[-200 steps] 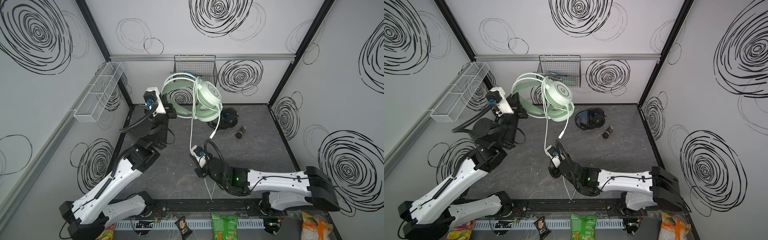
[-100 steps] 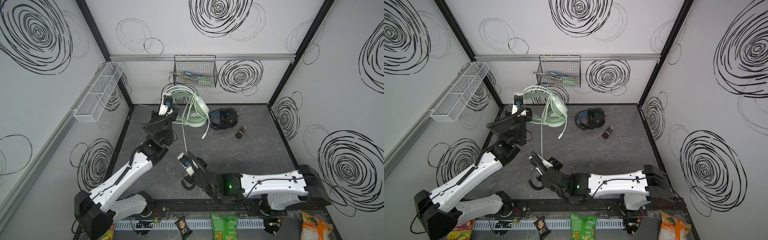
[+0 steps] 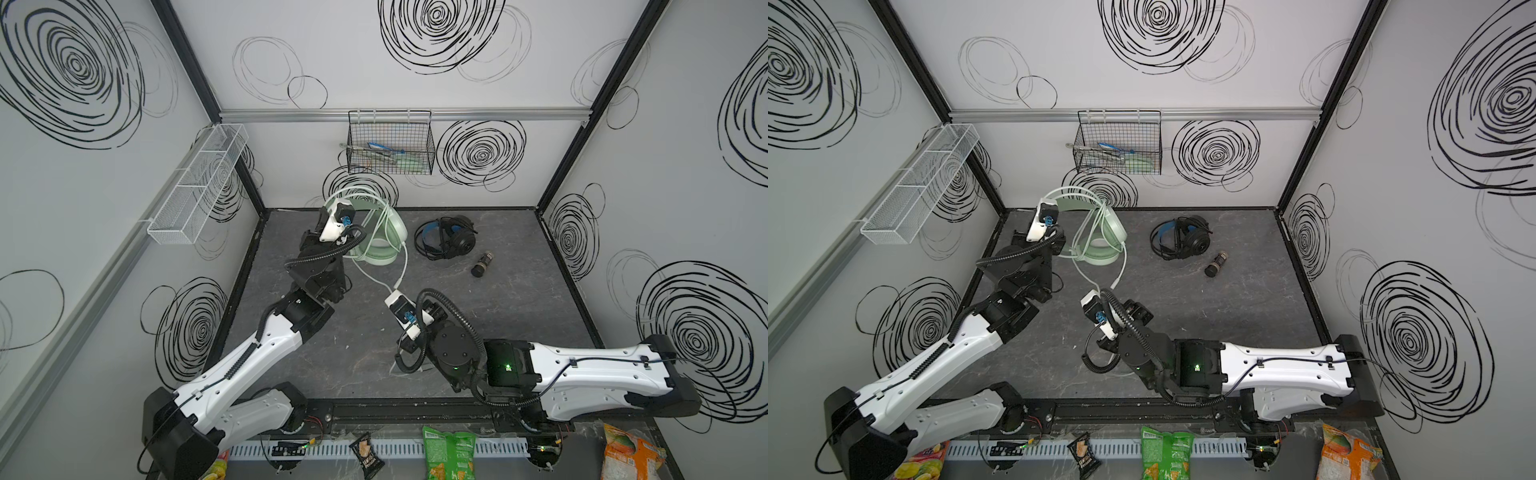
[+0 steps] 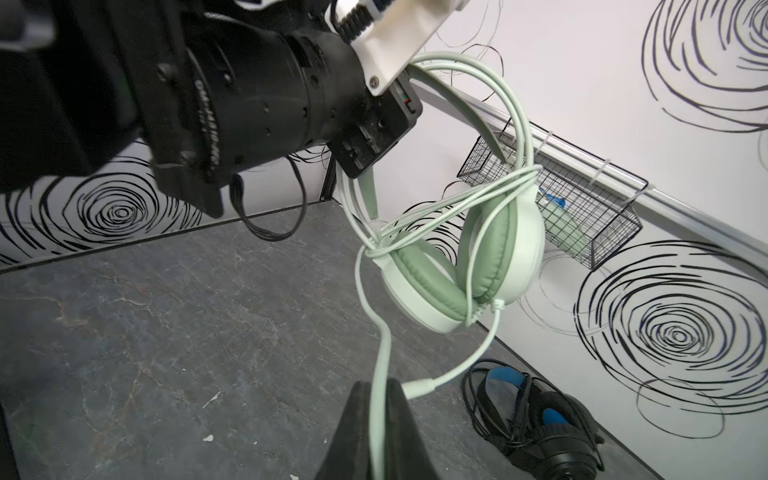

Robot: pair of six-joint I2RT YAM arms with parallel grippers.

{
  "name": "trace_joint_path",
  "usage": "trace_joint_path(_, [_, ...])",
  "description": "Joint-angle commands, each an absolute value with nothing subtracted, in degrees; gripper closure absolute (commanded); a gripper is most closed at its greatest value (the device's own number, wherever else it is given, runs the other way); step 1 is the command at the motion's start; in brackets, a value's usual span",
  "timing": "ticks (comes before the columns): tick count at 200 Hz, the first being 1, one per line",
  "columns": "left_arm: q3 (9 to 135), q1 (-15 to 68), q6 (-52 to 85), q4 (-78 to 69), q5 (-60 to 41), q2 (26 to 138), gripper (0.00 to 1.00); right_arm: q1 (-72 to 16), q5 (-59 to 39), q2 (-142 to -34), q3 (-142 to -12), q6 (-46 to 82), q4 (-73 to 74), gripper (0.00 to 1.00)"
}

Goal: Wrap the headphones

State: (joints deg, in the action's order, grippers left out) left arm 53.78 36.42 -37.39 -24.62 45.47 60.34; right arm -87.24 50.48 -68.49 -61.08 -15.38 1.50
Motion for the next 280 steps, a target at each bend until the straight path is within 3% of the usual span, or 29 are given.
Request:
trace_joint_path(1, [54.6, 38.6, -40.2, -24.4, 43.5, 56.6, 1.00, -85.5, 52.3, -66.7, -62.9, -19.7, -0.2, 0.88])
trace_joint_path(79, [52.1, 50.9, -36.2, -0.6, 41.7, 49.5, 1.00, -82.9, 55.1, -61.2, -63.5, -25.0, -0.1, 0.87])
trace_joint_path(118, [52.2, 52.8, -32.2, 7.0, 36.8, 44.5, 1.00, -80.1, 54.7, -58.6, -62.2, -24.9, -0.5, 0.86])
trace_joint_path(207, [55.3, 57.0, -26.8, 9.0, 32.0, 40.1, 1.00, -74.6, 51.4, -52.3, -58.3, -20.6, 0.0, 0.84])
trace_joint_path(280, [63.3, 57.0, -15.3, 7.0, 22.5, 37.1, 1.00, -70.5, 47.8, -49.8, -54.1, -17.4, -0.1, 0.83])
